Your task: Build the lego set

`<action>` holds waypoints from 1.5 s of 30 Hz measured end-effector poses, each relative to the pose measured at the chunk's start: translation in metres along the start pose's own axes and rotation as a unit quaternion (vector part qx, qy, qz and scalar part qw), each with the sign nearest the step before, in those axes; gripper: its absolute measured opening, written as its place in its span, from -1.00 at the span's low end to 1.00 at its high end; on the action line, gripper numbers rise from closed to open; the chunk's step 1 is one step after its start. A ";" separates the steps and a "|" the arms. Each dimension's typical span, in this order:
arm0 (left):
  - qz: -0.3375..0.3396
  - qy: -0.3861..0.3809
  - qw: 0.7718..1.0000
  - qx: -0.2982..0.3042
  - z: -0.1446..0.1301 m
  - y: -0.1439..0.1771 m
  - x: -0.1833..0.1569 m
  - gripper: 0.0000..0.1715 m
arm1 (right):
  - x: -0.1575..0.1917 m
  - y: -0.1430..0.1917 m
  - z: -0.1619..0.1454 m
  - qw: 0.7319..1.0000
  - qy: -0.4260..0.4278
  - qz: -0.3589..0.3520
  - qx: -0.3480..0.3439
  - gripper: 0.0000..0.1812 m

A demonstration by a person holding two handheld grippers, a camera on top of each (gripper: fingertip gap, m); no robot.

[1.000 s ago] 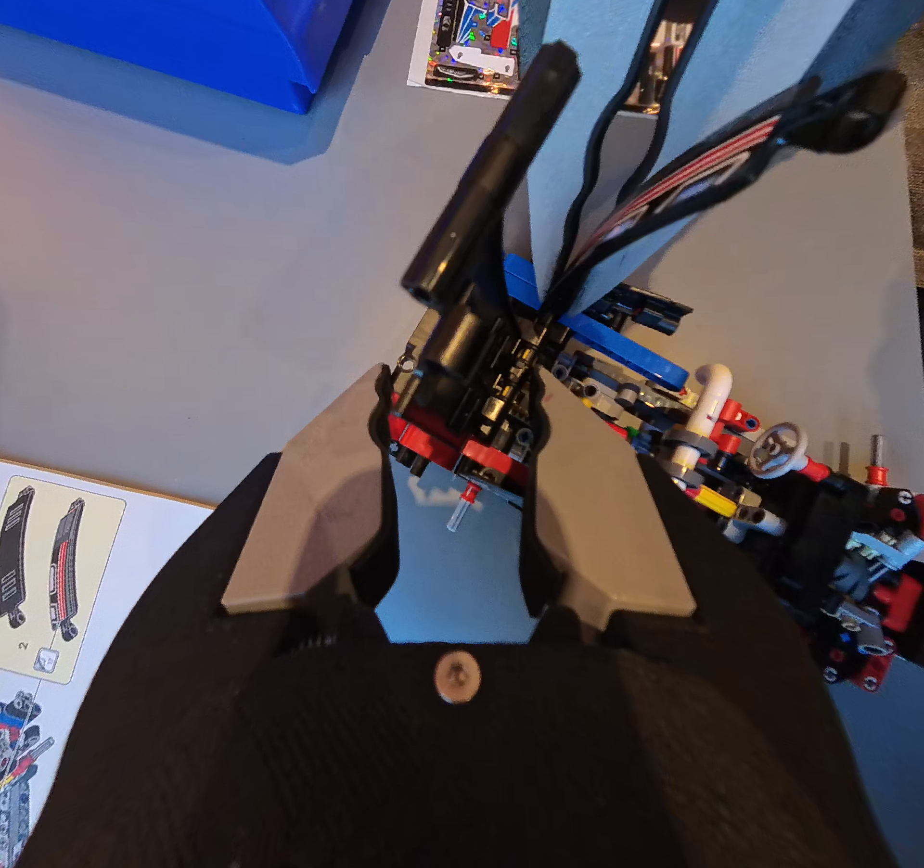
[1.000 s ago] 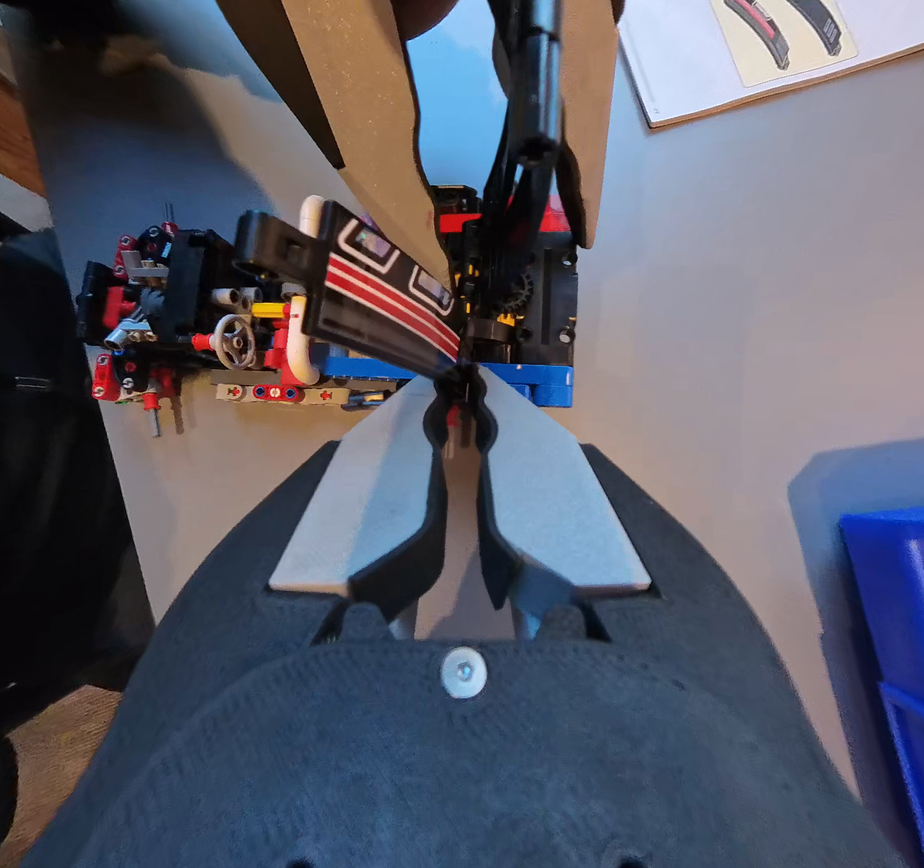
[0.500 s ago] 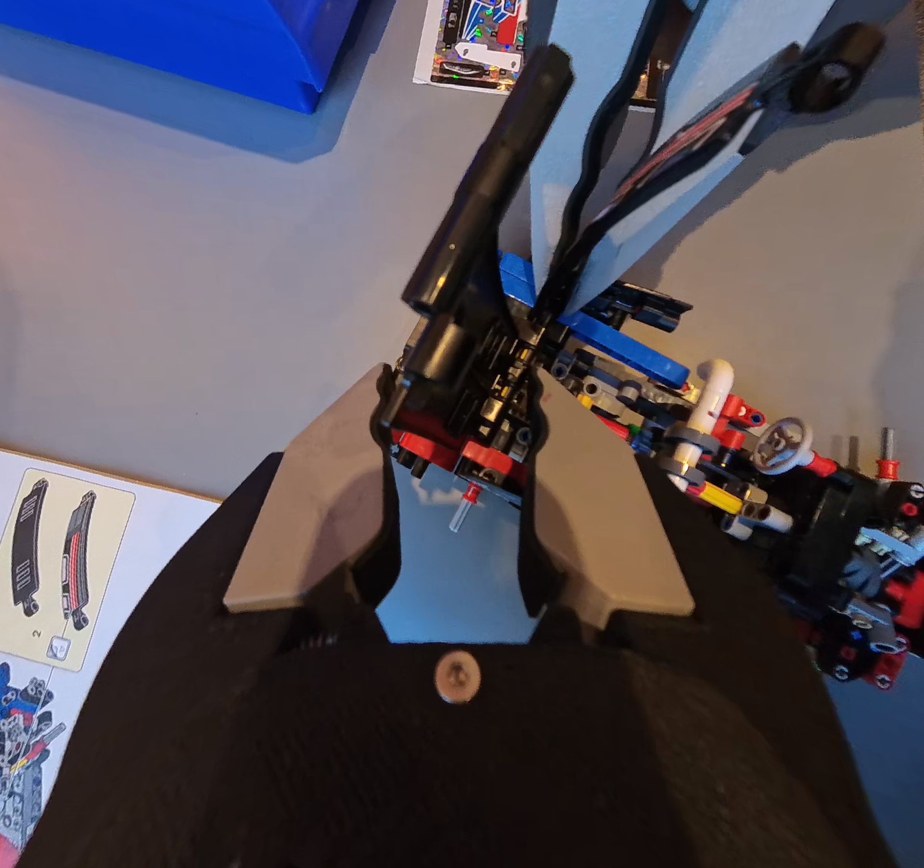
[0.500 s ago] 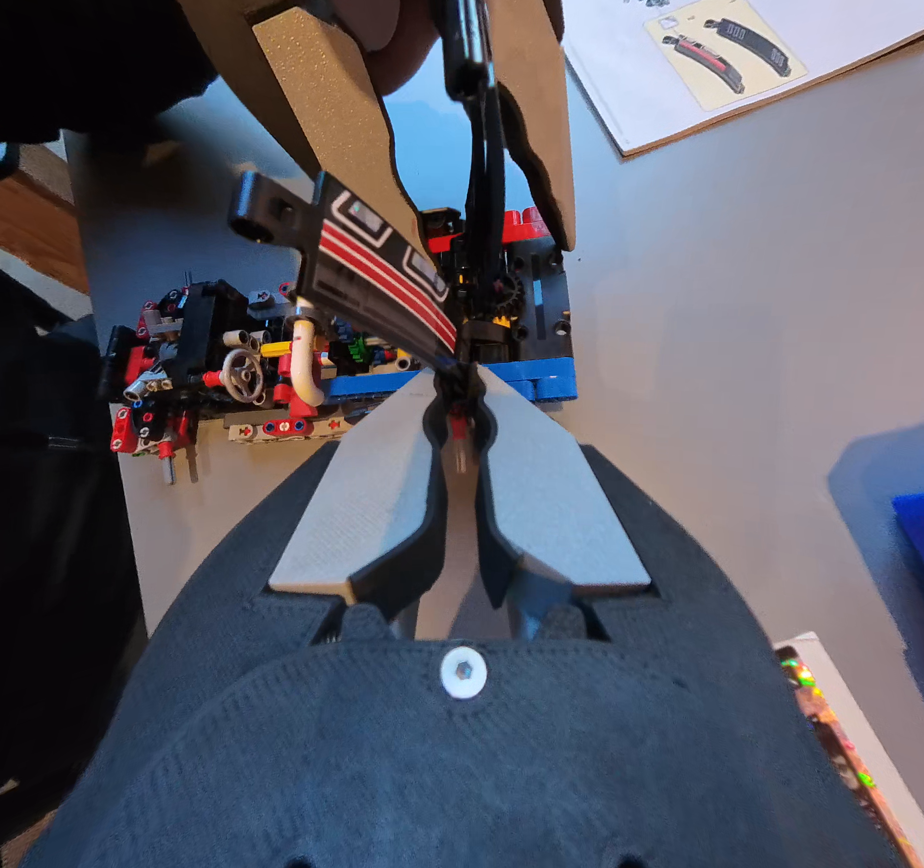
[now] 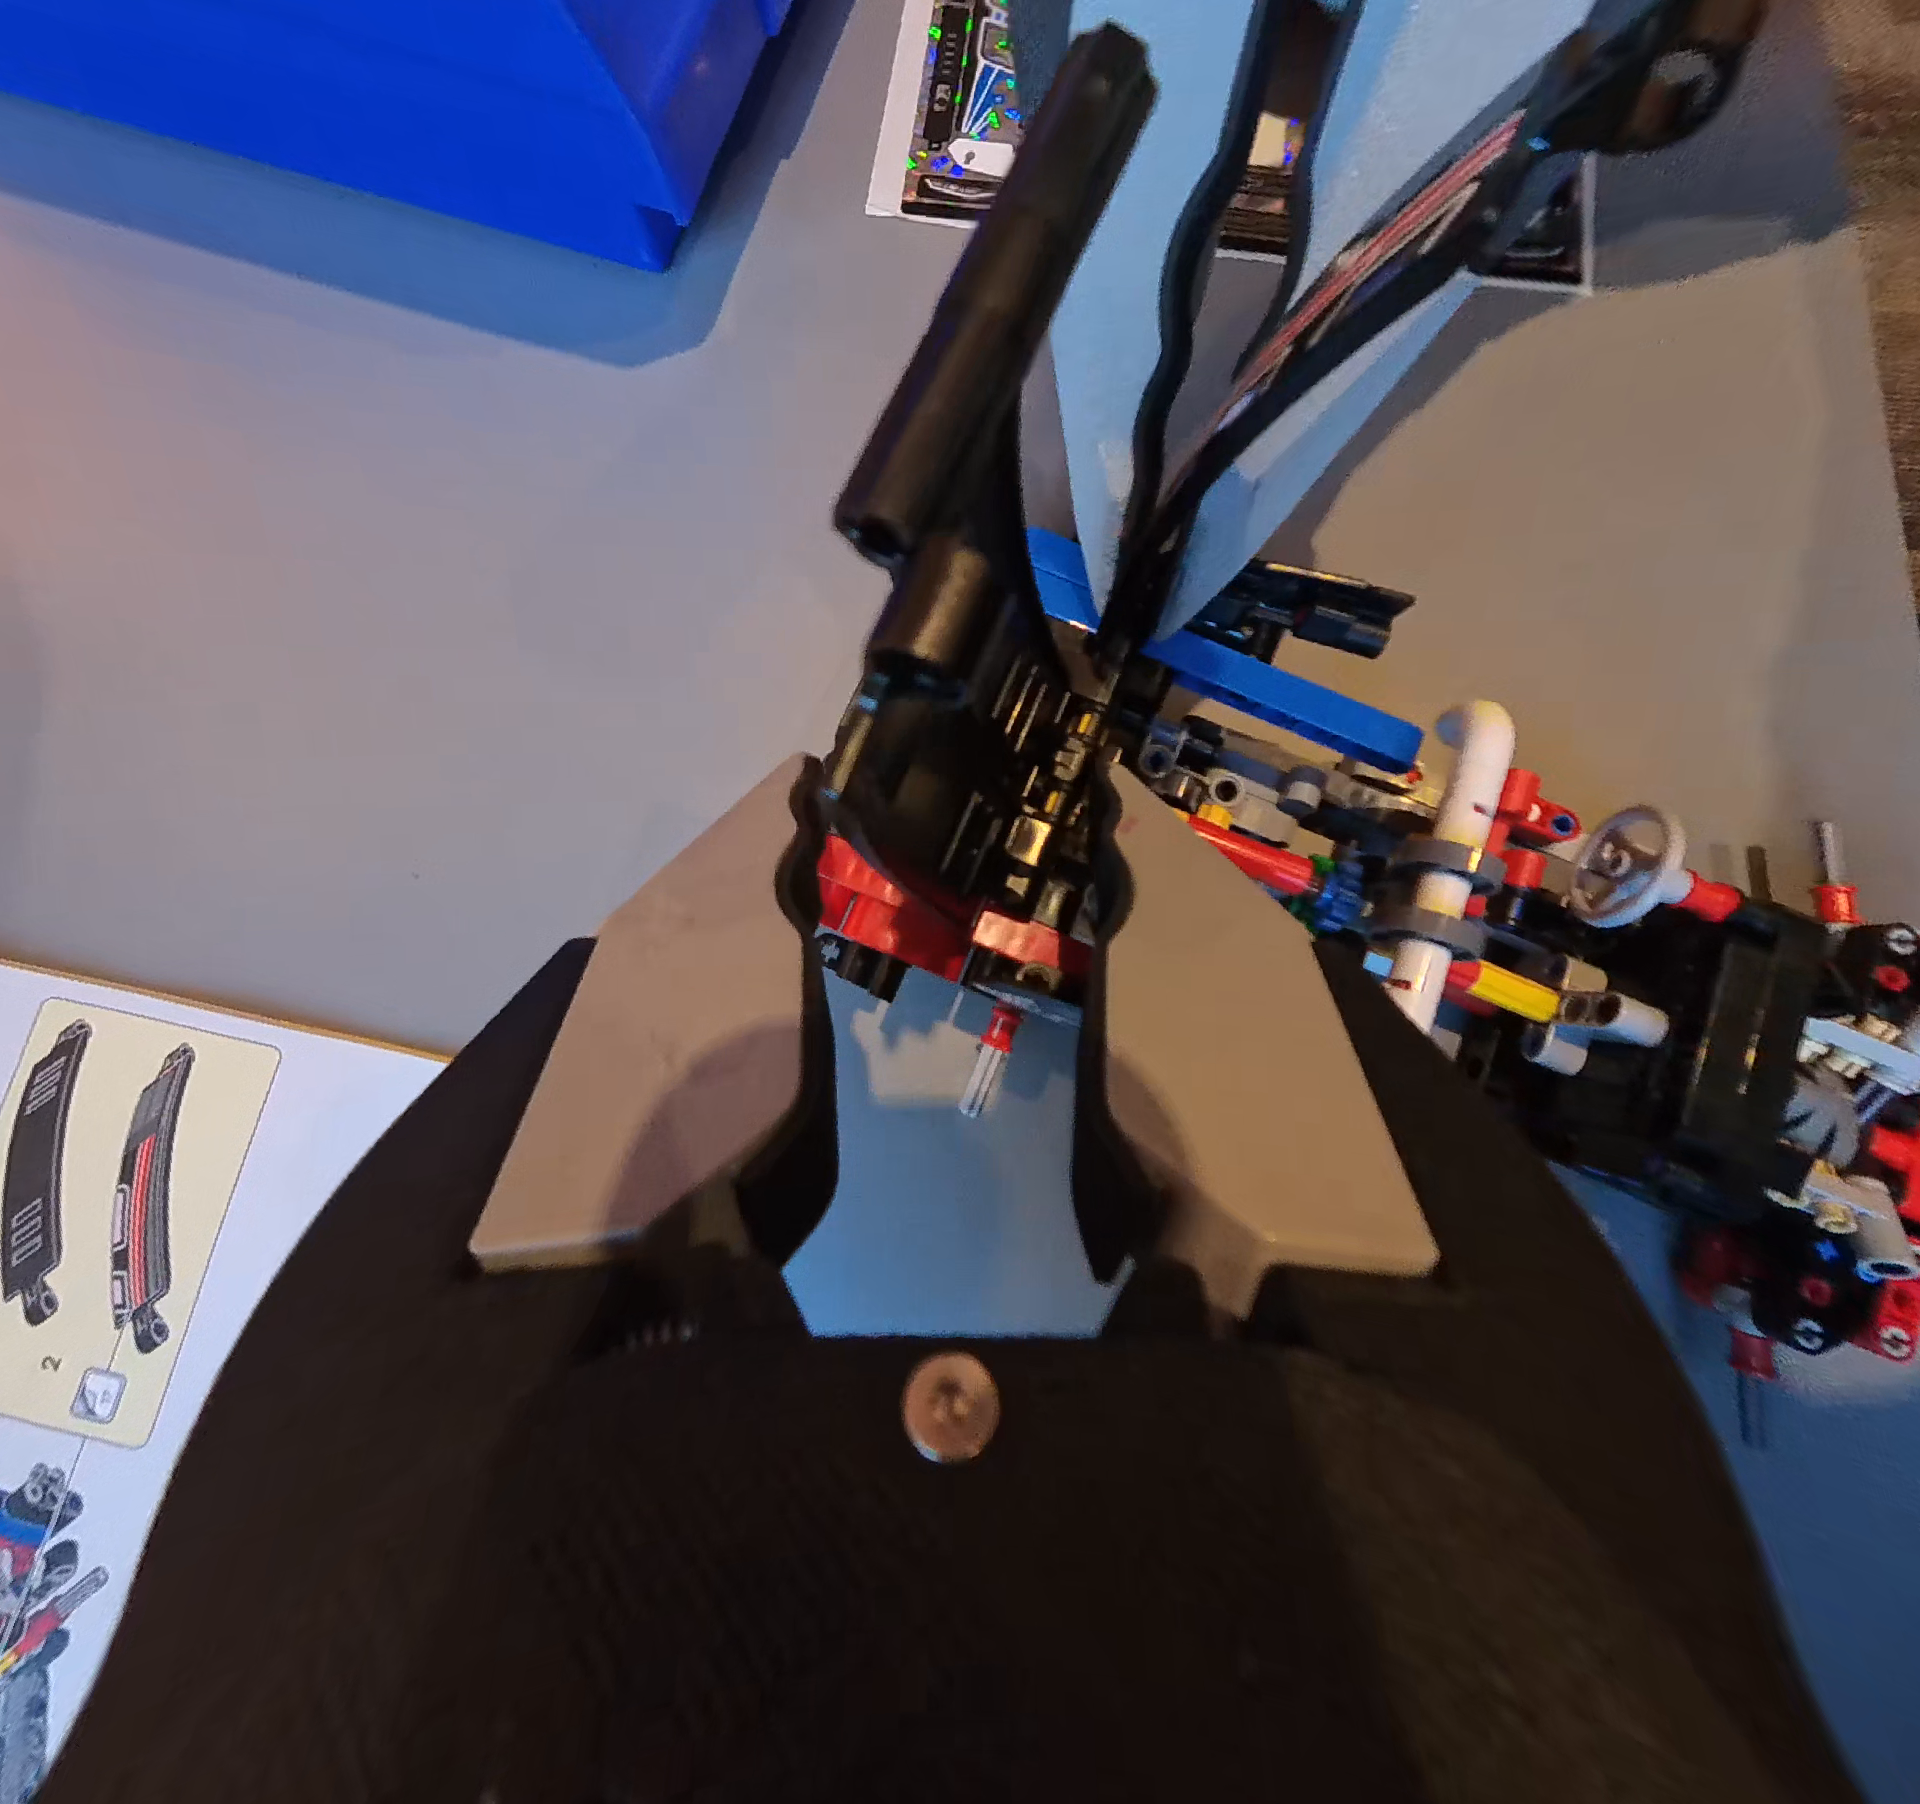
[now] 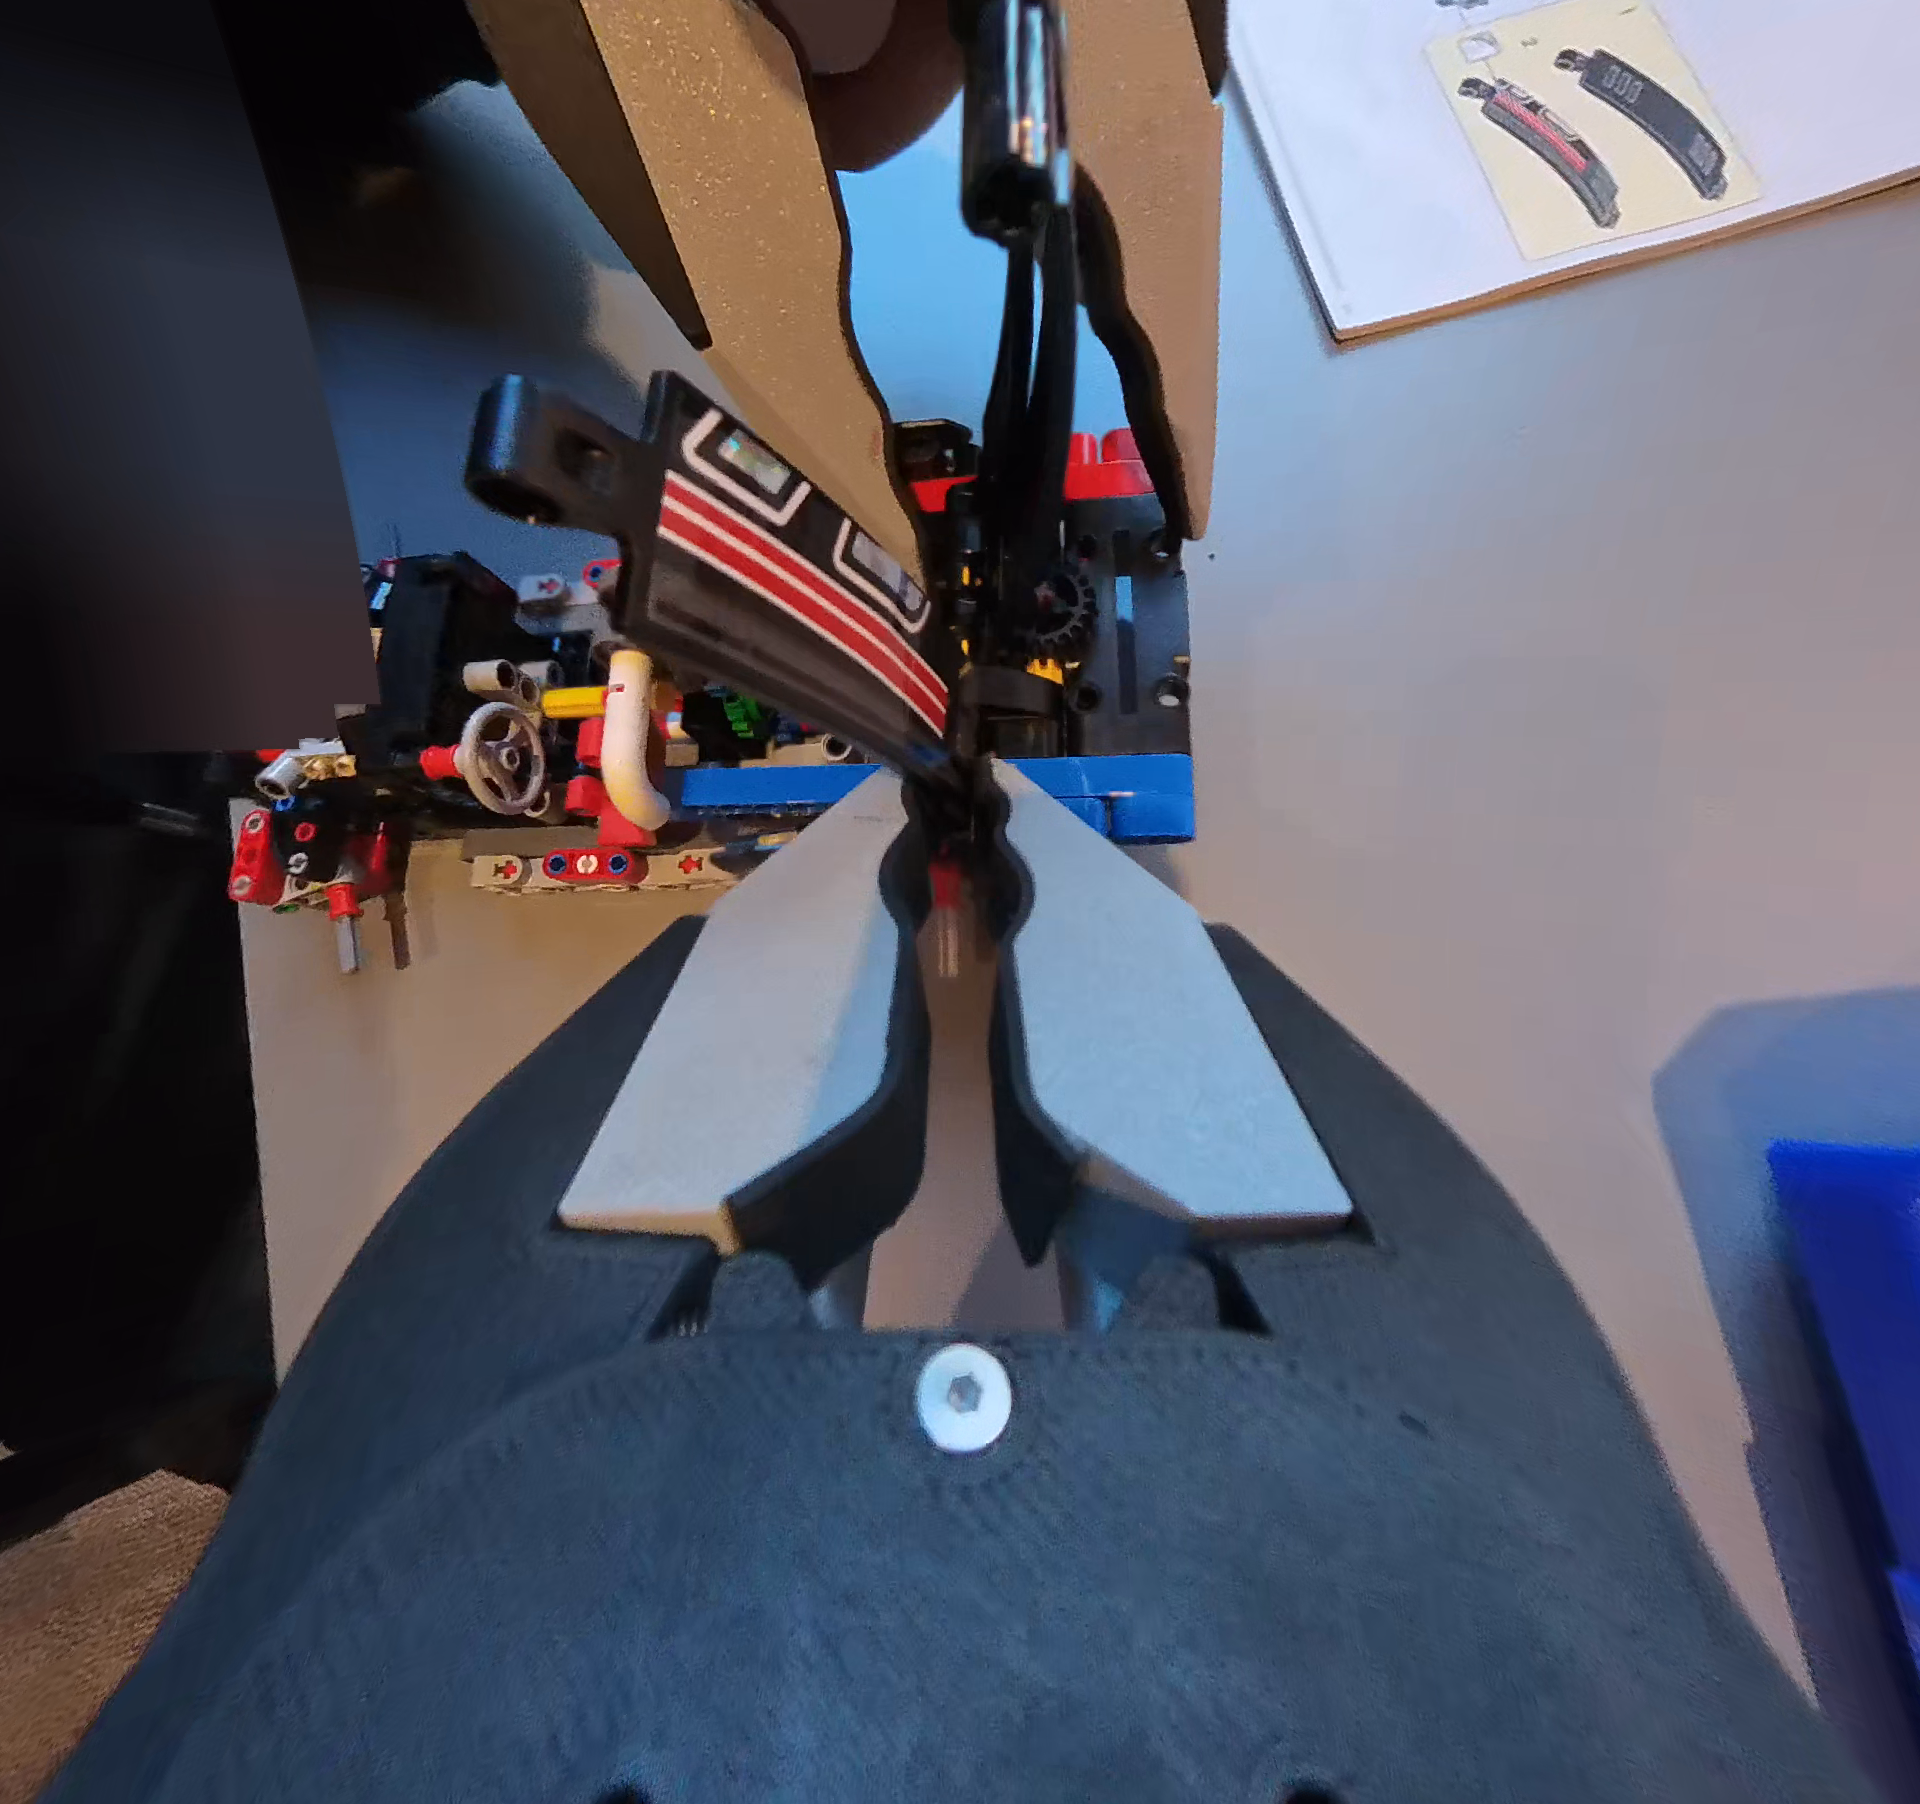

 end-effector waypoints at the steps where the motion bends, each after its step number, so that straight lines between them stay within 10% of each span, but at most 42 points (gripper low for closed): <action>1: 0.000 0.000 1.000 0.000 0.000 0.000 0.000 -0.44 | -0.001 0.000 -0.001 1.000 0.008 0.003 -0.005 -0.98; 20: 0.001 -0.001 1.000 -0.016 -0.004 0.001 0.002 -0.44 | 0.007 -0.003 0.003 0.987 0.136 -0.081 0.004 -0.98; 27: 0.005 0.000 1.000 -0.010 -0.006 0.003 0.003 -0.45 | -0.004 -0.007 0.000 0.998 0.026 0.013 -0.057 -0.99; 34: 0.009 0.002 1.000 -0.010 -0.007 0.003 0.004 -0.45 | 0.018 -0.009 0.013 0.947 0.254 -0.192 0.033 -1.00; 45: 0.005 0.002 1.000 -0.010 -0.008 0.004 0.005 -0.45 | -0.011 -0.009 0.004 0.996 0.022 0.026 -0.079 -1.00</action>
Point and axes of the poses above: each gripper's, where its closed fingertips meet, y back along the fingers, z out of its top, x = y × z across the jaws, the point moved 8 cm from there along y, back along the fingers, and after that the axes turned 10 degrees about x, right-handed, at the moved point
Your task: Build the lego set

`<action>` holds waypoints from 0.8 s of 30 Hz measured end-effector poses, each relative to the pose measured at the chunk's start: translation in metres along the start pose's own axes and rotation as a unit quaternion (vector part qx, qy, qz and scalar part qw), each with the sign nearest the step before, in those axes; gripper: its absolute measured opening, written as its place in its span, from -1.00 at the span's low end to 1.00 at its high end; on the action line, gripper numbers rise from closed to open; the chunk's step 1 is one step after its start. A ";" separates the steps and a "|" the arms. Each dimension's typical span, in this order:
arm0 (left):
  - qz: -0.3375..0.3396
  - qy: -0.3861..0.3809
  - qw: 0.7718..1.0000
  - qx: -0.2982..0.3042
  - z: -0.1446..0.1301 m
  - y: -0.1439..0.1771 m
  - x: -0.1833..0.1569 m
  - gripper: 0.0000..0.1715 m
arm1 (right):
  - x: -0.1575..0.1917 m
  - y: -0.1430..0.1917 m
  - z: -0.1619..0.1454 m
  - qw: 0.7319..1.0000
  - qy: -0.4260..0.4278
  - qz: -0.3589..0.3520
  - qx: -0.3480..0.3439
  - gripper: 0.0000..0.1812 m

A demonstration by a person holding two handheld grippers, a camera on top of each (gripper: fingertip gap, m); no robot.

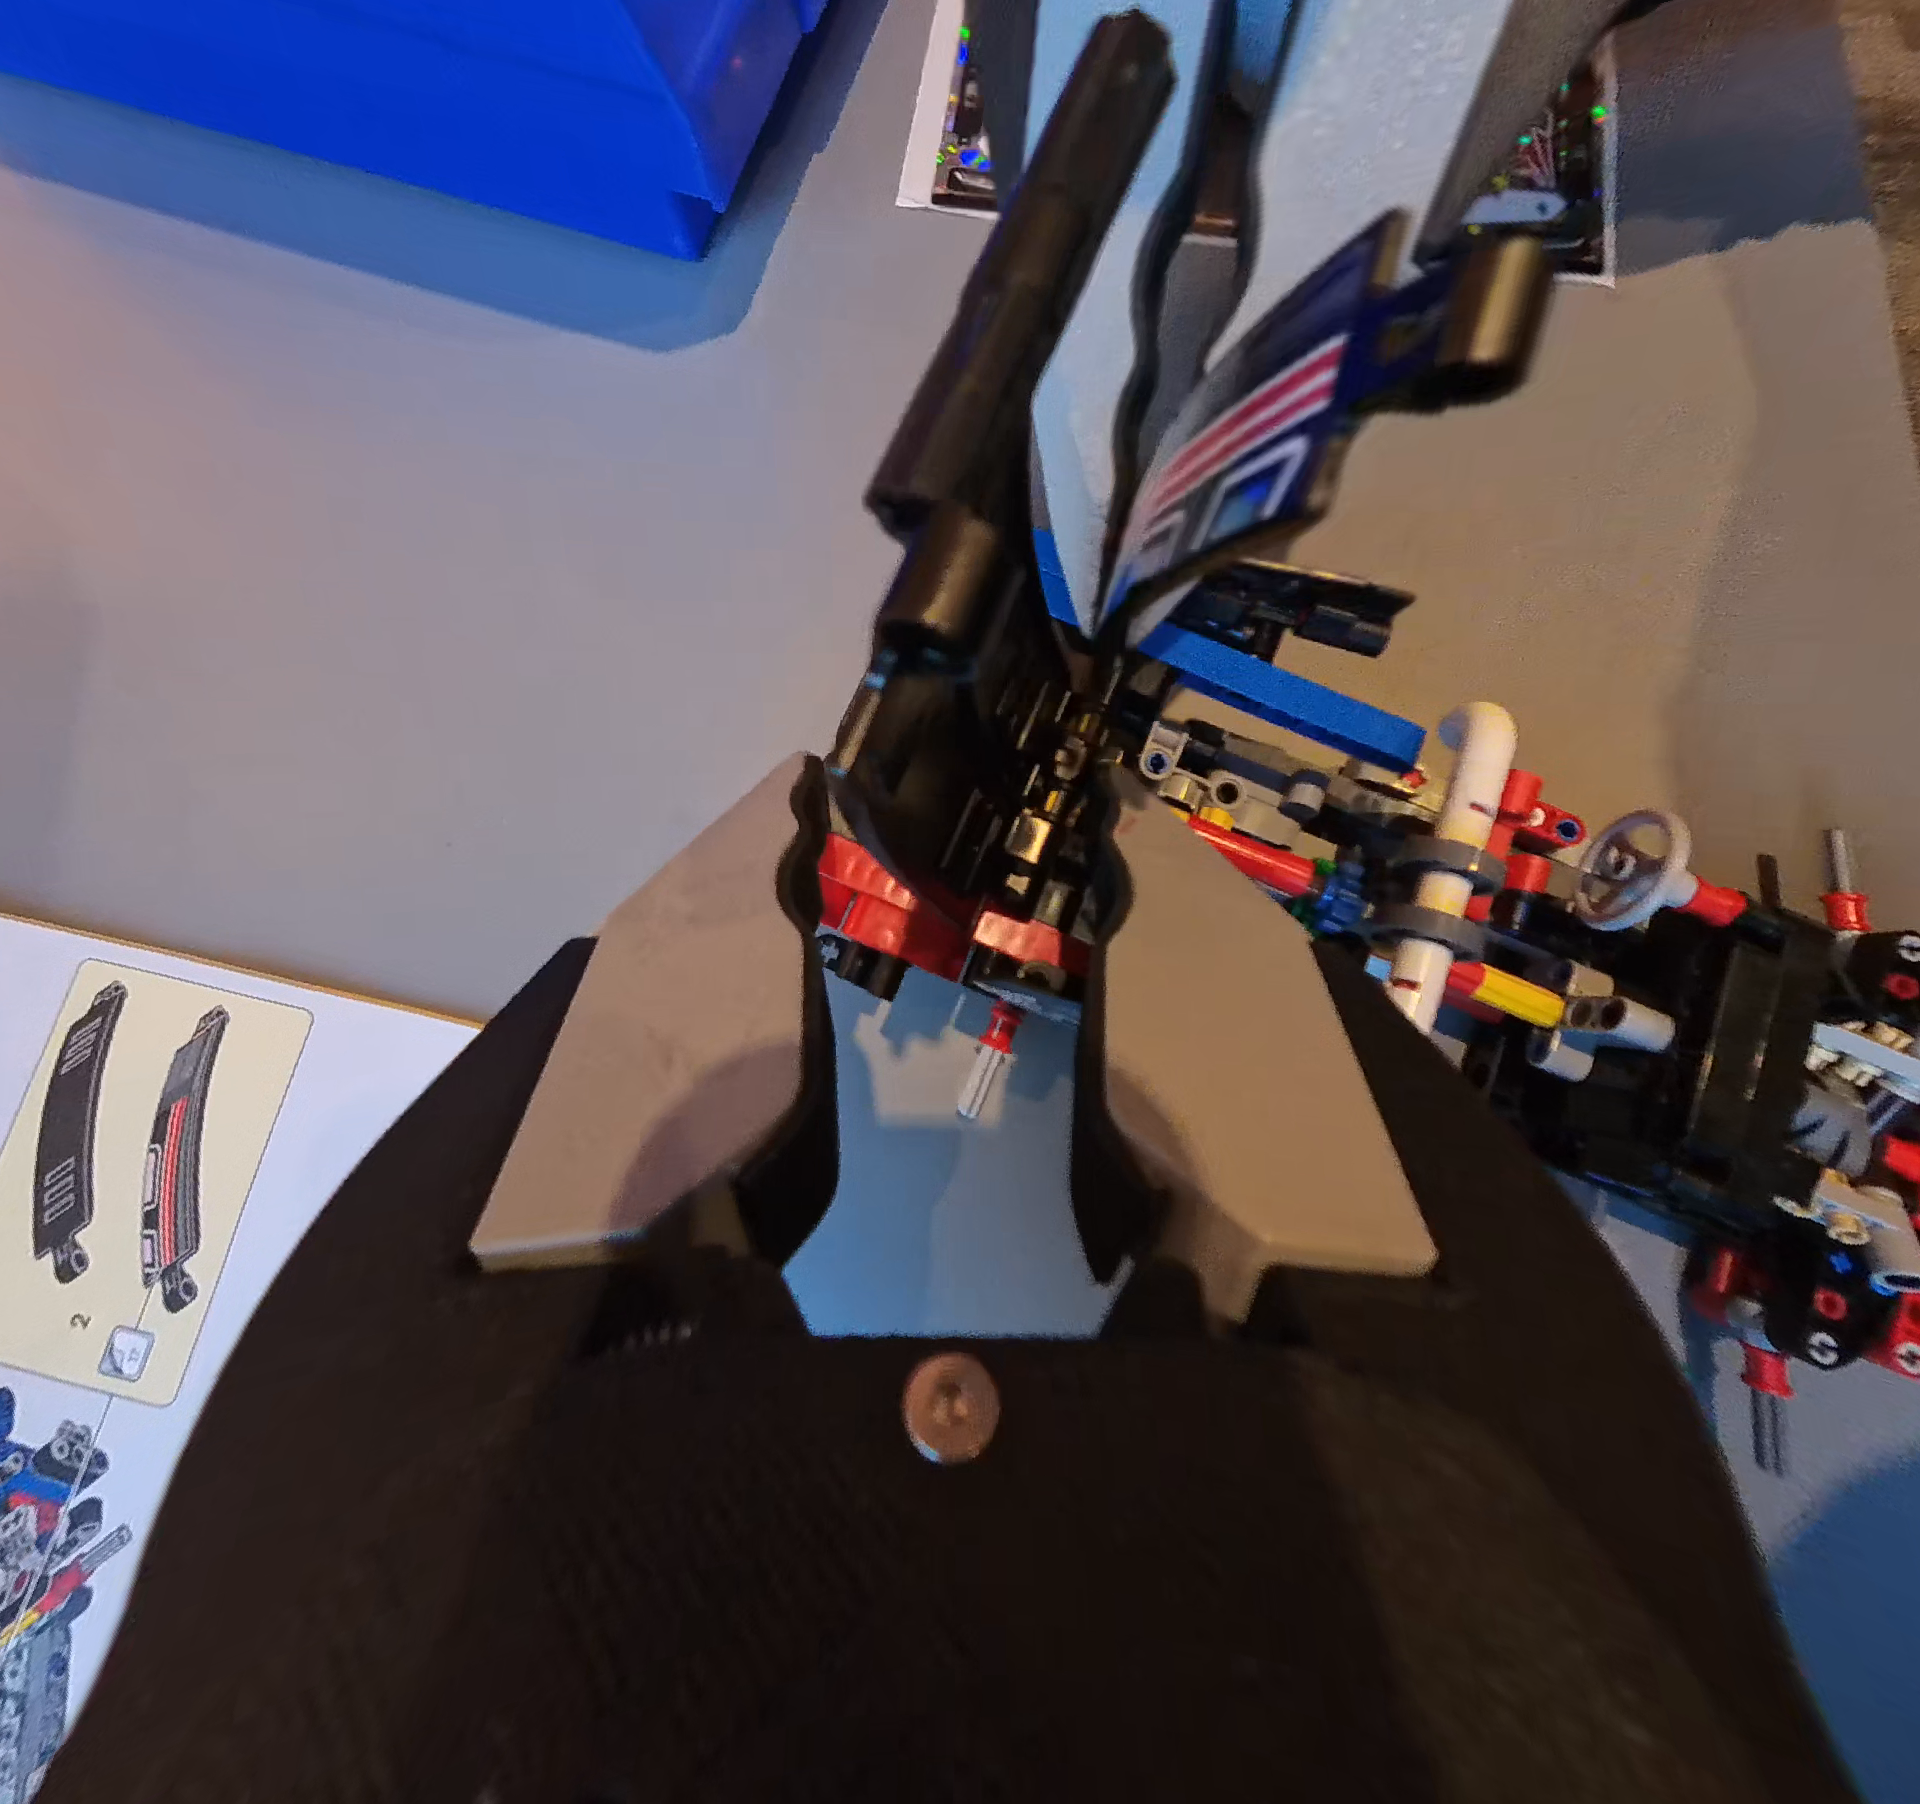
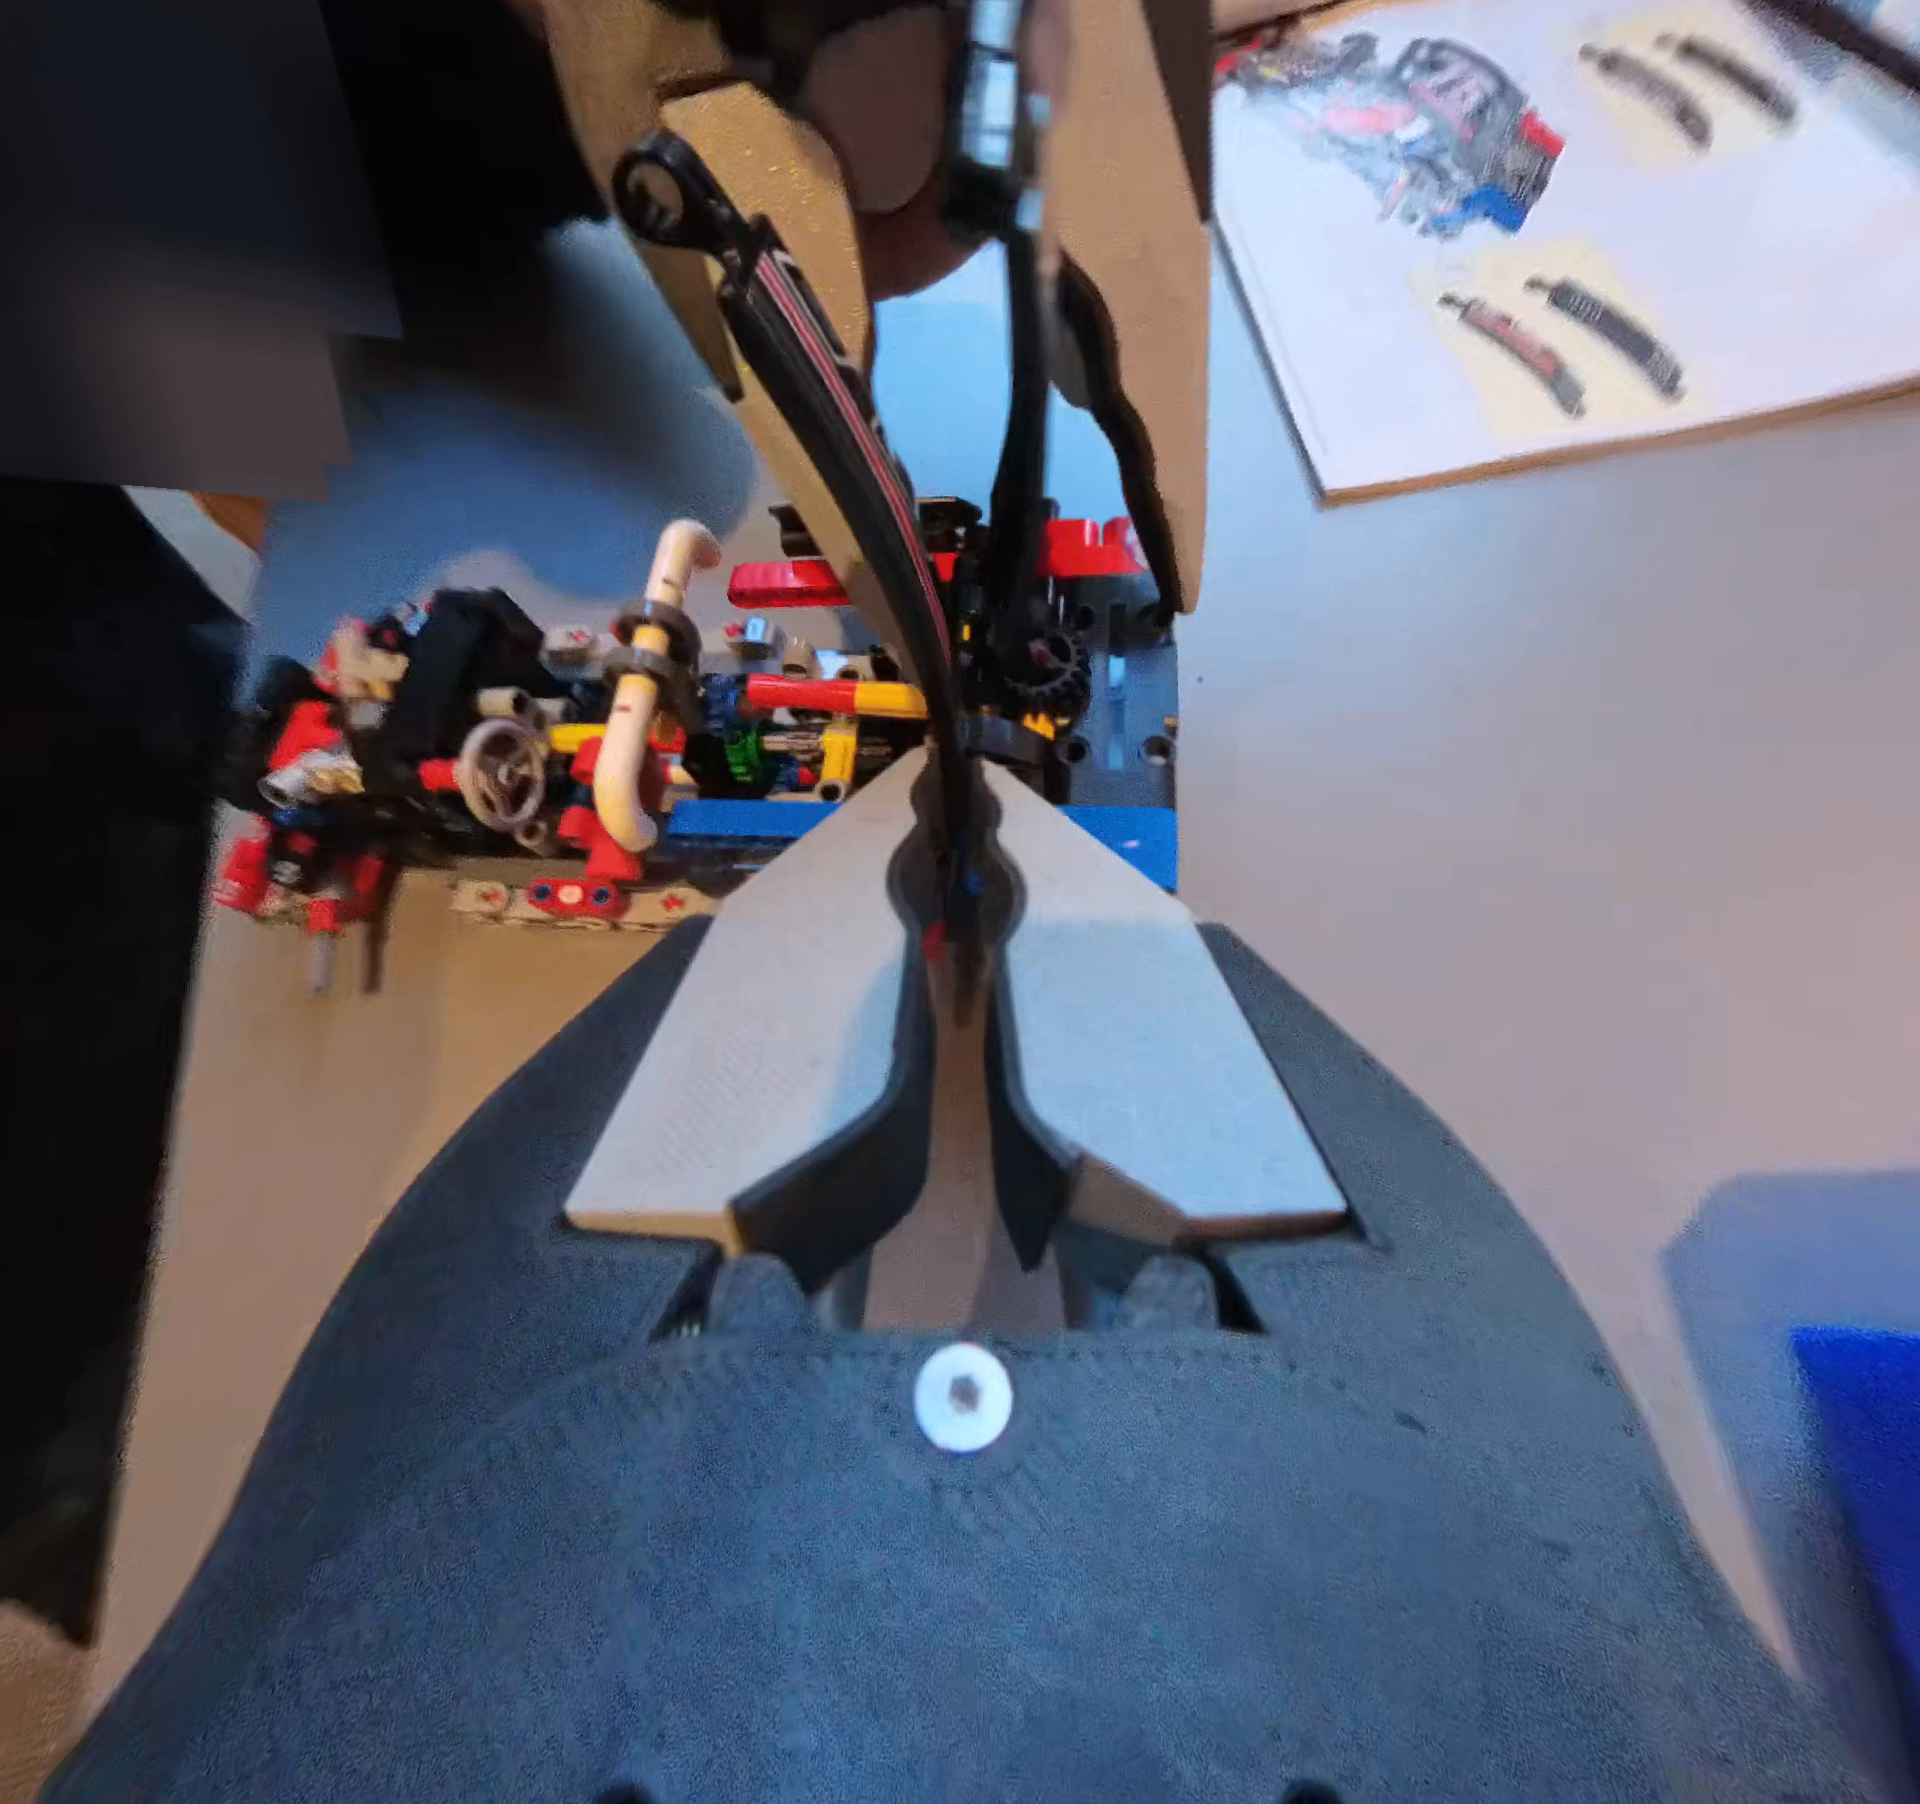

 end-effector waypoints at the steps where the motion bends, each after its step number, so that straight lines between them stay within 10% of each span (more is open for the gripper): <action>1: -0.001 0.001 1.000 0.000 0.000 0.000 0.000 -0.45 | -0.002 0.001 -0.002 1.000 -0.014 0.008 -0.004 -1.00; 13: -0.006 -0.008 1.000 -0.006 0.000 0.007 -0.003 -0.35 | 0.002 0.021 0.008 0.987 0.017 -0.083 -0.136 -1.00; 24: -0.120 -0.054 0.986 -0.098 0.018 0.020 0.000 -0.65 | 0.006 0.037 -0.002 0.965 0.007 -0.098 -0.244 -1.00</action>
Point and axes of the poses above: each gripper's, where its closed fingertips meet, y back along the fingers, z out of its top, x = y × z across the jaws, the point moved 8 cm from there along y, back along the fingers, and after that the axes turned 10 degrees about x, right-handed, at the moved point
